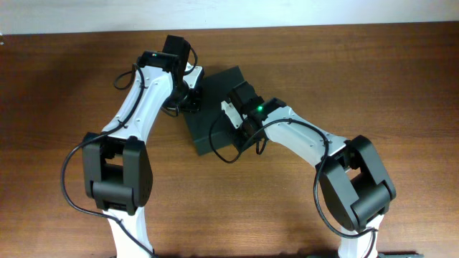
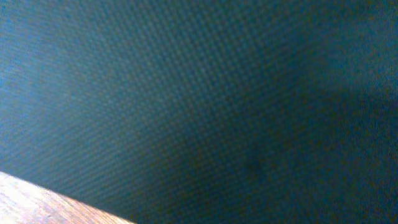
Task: Pack container
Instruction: 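Swing the lid forward with both grippers and press it down shut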
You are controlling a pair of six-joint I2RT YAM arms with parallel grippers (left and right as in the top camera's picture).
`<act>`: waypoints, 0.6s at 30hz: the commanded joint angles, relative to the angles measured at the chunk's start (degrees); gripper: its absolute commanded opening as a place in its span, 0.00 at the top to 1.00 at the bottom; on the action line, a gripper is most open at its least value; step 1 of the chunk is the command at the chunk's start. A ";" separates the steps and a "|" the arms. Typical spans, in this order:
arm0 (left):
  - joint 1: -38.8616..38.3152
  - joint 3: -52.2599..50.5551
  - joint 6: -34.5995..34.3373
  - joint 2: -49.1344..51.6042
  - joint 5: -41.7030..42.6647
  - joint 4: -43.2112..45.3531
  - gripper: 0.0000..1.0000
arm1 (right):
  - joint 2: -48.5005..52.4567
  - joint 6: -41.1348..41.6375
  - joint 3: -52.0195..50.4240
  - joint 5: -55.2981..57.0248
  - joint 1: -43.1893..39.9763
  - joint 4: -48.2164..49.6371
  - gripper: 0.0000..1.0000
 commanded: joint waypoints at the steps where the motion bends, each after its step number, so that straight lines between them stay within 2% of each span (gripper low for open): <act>1: -0.26 -2.91 1.40 1.81 0.61 -0.83 0.97 | -0.55 0.61 -0.31 3.54 0.31 0.70 0.96; 18: -0.42 -2.91 3.52 1.81 0.57 -0.98 0.97 | -0.57 0.66 -0.28 0.24 4.11 9.94 0.96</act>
